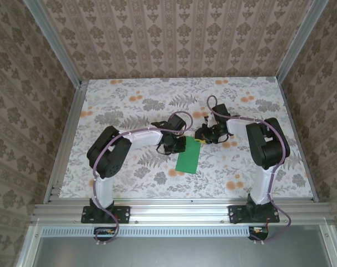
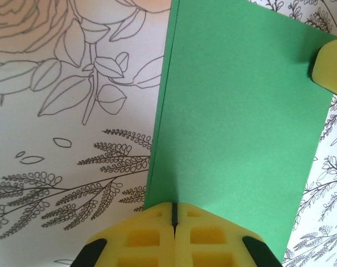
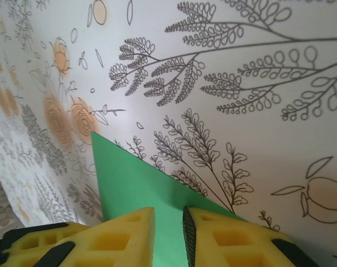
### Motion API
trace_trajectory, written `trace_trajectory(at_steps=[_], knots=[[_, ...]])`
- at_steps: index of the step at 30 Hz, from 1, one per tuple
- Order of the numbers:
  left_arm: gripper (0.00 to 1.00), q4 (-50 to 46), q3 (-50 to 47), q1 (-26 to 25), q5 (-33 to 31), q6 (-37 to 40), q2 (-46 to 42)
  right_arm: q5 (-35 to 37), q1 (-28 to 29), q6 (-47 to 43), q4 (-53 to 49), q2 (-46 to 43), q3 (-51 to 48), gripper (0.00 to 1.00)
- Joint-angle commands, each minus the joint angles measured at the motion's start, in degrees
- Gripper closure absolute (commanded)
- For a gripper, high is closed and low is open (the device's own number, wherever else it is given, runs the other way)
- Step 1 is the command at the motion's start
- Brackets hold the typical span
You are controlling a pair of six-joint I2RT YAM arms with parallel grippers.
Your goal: Fold a paper plane with a square sheet of paper (pick it up from the middle)
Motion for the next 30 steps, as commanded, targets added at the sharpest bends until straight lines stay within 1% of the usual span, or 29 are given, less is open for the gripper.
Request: trace_trajectory(at_steps=[1,5,9,15,20,24,27,30], knots=[[0.95,-5.2,-0.4,-0.9,-1.4,1.5,3.0,3.2,0.0,-1.9,-3.4,1.3,0.8,0.75],[0.95,-5.4,-0.3,-1.0,-1.4,1.5,2.9,0.9,-0.3,-1.8,-4.3,-2.2,1.8,0.75],[0.95,-5.5,-0.2,-1.1,-1.5,1.5,2.9,-2.5,-1.1,-0.3,-2.5,-4.4,2.4,0.75],[0.95,-5.7,0.0,-1.1,-1.7,1.5,2.8,-2.3,-1.2,0.1,-1.3,-1.7,2.0,0.75],[0.95,-5.9,0.0,-1.1,-1.9,1.6,2.8,-0.4,-1.5,0.4,0.1,1.9,0.5,0.75],[0.95,-6.3,-0.3,-1.2,-2.5,1.8,2.1,1.0,-1.6,0.2,0.3,2.9,-0.9,0.76],[0.95,-6.5,-0.3,-1.2,-2.9,1.8,1.5,-0.2,-1.8,0.2,-0.2,1.6,-0.9,0.75],[0.95,-6.6,-0.3,-1.3,-3.3,1.9,1.1,-1.1,-1.9,0.0,-1.1,-1.5,-0.3,0.75]])
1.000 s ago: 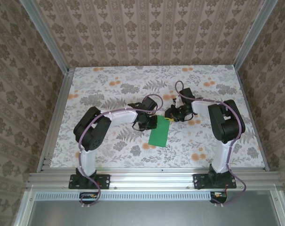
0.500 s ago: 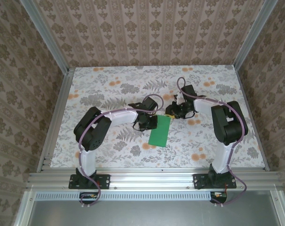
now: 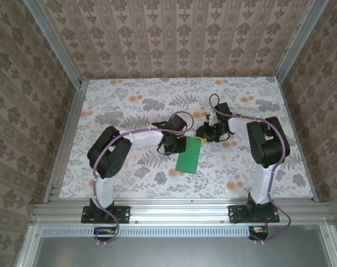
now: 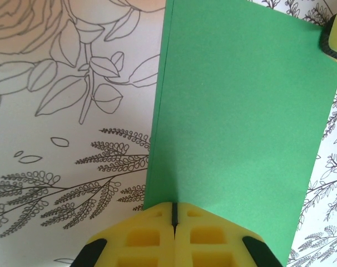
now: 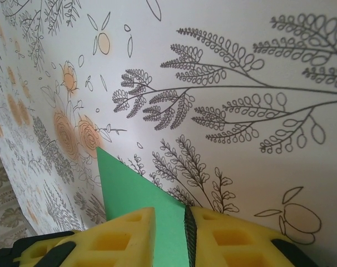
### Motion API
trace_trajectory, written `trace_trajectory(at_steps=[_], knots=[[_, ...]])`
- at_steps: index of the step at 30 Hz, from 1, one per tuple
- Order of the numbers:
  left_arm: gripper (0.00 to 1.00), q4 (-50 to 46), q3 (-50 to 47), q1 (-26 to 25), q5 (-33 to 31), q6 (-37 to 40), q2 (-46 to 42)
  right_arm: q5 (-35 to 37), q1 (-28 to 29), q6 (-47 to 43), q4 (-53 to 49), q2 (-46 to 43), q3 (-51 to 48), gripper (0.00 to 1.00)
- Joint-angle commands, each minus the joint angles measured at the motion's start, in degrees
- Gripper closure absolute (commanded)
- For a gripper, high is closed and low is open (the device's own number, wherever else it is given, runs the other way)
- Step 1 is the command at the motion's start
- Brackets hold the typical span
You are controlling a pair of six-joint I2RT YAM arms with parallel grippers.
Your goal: Fold a paper plane with a square sheet of paper (pick it up from the middle)
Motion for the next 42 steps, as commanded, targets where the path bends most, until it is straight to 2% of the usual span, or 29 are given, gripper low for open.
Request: trace_trajectory(at_steps=[1,7,12,25,34,42], knots=[[0.95,-6.0,-0.6,-0.7,-1.8,1.1,0.9,0.3,-0.3,0.3,-2.6,-3.3,-0.7,0.75],[0.95,-6.2,-0.9,-1.0,-2.1,0.3,0.2,-3.2,-0.4,3.7,0.5,-4.5,-1.1,0.75],[0.95,-5.9,-1.1,-1.2,-2.2,0.0,0.6,-3.3,-0.3,5.1,2.5,-3.9,-2.4,0.74],[0.95,-6.0,-1.8,-1.2,-2.8,0.2,1.2,0.0,-0.4,2.6,-0.6,-3.4,-1.7,0.76],[0.95,-7.0,-1.6,-1.2,-3.3,0.7,0.8,3.4,-0.7,0.0,-2.4,1.0,-2.7,0.79],[0.95,-7.4,-1.4,-1.3,-3.5,0.6,1.1,0.5,-0.9,1.3,-2.5,-4.6,-0.8,0.78]])
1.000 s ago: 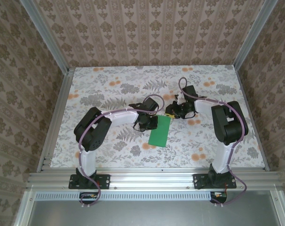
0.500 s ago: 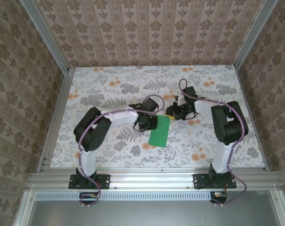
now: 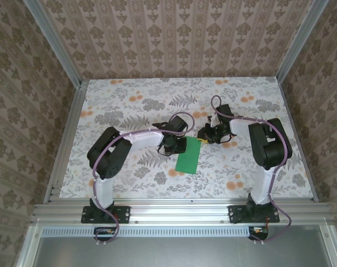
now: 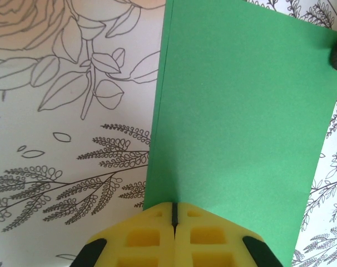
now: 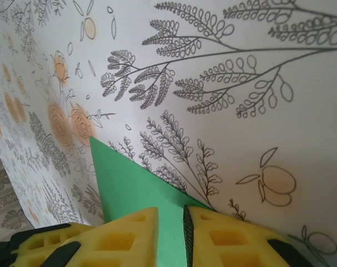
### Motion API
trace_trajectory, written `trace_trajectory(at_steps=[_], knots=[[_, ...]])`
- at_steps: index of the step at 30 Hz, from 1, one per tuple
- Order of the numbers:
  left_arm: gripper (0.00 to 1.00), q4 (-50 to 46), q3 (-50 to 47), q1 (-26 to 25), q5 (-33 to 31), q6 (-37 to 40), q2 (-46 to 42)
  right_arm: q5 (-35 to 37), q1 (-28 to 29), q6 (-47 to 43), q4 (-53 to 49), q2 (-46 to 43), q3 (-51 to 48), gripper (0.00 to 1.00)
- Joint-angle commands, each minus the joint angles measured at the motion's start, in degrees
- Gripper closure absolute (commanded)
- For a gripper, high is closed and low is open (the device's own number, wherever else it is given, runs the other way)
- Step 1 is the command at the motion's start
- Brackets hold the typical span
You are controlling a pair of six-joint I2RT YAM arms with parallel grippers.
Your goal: Fold a paper plane with a square sheet of paper (pick it up from the middle)
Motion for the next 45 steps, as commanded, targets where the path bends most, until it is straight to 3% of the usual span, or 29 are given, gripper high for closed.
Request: trace_trajectory(at_steps=[1,15,21,27,38,45], knots=[[0.95,-7.4,-1.1,-0.7,-2.0,0.7,1.3,0.3,-0.3,0.2,-2.3,-2.7,1.8,0.78],[0.95,-7.5,-1.1,-0.8,-2.1,0.7,1.3,8.1,0.1,-1.2,-5.4,2.1,0.9,0.78],[0.95,-7.6,-1.1,-0.8,-2.2,0.8,1.3,4.8,0.1,-1.7,-6.5,-4.1,1.1,0.77],[0.95,-7.5,-1.0,-0.8,-2.2,0.6,1.4,-2.2,1.3,3.3,0.9,-8.5,-4.6,0.77],[0.95,-7.4,-1.3,-0.8,-2.2,0.7,1.4,5.1,2.2,-0.7,-4.4,-4.4,-6.6,0.77],[0.95,-7.4,-1.1,-0.9,-2.1,0.6,1.3,1.6,2.4,-0.8,-5.3,-12.0,-8.0,0.76]])
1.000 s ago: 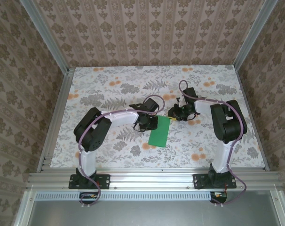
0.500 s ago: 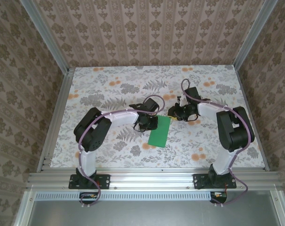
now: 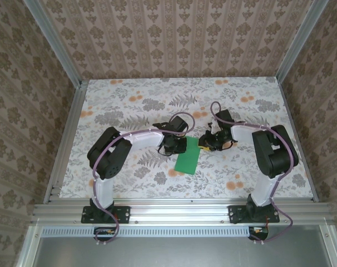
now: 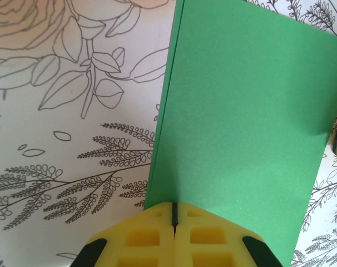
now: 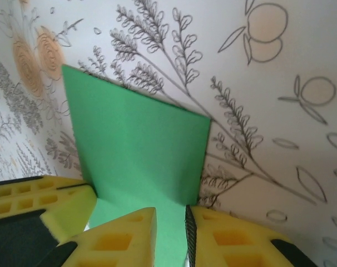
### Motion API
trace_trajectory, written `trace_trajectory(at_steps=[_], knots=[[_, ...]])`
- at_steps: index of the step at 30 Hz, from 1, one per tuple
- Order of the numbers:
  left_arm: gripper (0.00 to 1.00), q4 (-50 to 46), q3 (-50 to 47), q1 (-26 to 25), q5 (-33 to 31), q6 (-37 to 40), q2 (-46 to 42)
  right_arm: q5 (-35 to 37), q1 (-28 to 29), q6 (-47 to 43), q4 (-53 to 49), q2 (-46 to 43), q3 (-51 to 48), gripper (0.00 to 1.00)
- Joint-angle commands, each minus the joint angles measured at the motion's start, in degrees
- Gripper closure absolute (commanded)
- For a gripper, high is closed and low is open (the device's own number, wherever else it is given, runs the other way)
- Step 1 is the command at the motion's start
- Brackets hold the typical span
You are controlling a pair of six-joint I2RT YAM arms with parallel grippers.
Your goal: Fold a paper plane with a square sheet of paper (pick it up from the middle)
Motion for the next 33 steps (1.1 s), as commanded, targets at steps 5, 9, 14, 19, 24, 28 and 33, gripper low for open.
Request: trace_trajectory(at_steps=[5,9,14,19,24,28,33], knots=[[0.95,-7.2,-1.1,-0.7,-1.6,0.6,1.3,-6.2,2.2,4.4,4.7,-5.5,-5.3,0.76],[0.95,-7.1,-1.2,-0.8,-1.6,0.6,1.3,-3.2,3.2,5.7,6.7,-3.0,-7.6,0.76],[0.95,-7.2,-1.3,-0.8,-1.7,0.7,1.2,0.0,3.2,3.9,4.0,-1.3,-7.9,0.76],[0.95,-7.2,-1.4,-0.8,-1.8,0.6,1.1,-2.4,3.8,3.3,2.8,-7.8,-8.5,0.76],[0.95,-7.0,-1.5,-0.8,-2.0,0.5,1.2,-5.5,6.1,6.3,7.0,-9.9,-11.7,0.75],[0.95,-6.8,-1.0,-0.8,-1.6,0.5,1.7,-2.6,7.2,6.9,8.3,-8.1,-13.9,0.75],[0.95,-6.7,-1.0,-0.9,-1.6,0.5,1.7,-1.1,7.1,6.1,8.2,-4.8,-14.9,0.76]])
